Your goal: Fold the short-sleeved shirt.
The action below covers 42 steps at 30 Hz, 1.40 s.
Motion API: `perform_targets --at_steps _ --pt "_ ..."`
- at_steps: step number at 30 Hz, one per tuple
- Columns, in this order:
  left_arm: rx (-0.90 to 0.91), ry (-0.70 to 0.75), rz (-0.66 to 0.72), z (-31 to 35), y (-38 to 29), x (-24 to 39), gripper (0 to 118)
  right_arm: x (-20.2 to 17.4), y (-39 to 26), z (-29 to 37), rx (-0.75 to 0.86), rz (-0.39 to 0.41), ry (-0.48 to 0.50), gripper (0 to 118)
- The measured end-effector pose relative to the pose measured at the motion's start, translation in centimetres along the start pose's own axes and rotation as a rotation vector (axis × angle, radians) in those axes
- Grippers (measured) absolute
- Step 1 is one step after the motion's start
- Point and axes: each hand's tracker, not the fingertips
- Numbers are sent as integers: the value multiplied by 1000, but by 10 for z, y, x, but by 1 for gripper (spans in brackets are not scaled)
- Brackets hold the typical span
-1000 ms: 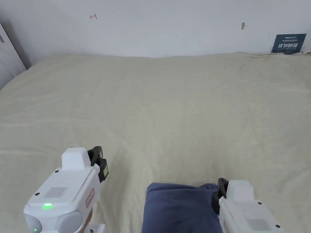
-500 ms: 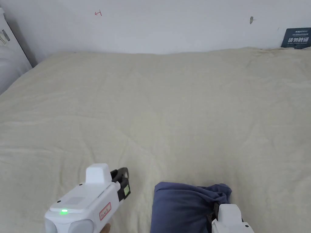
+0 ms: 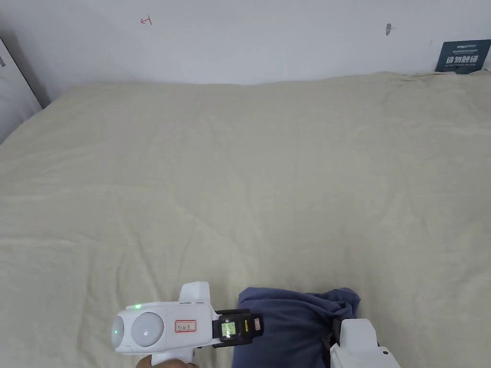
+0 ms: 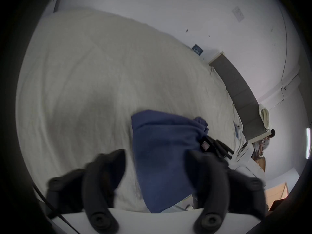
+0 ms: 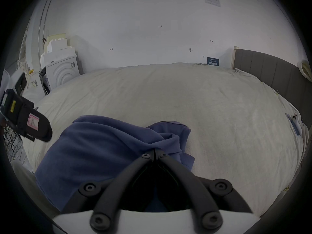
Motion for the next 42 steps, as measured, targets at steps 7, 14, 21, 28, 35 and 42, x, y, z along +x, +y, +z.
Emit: perform_targets --at_steps 7,14,21,28,35,42 --pt "-122 -65 -1 -29 7 -5 100 1 1 0 -7 -5 9 0" --pt "-151 -49 -34 -33 14 3 46 3 4 2 -14 -5 20 0" --pt "-168 -11 -78 -34 15 20 20 6 17 8 -35 1 35 0" --pt "-101 -8 -114 -10 28 31 18 10 60 40 117 39 55 0" --pt "-59 68 -177 19 52 22 18 13 115 77 293 79 40 0" --pt "-1 187 -189 62 81 -11 18 26 160 108 416 78 11 0"
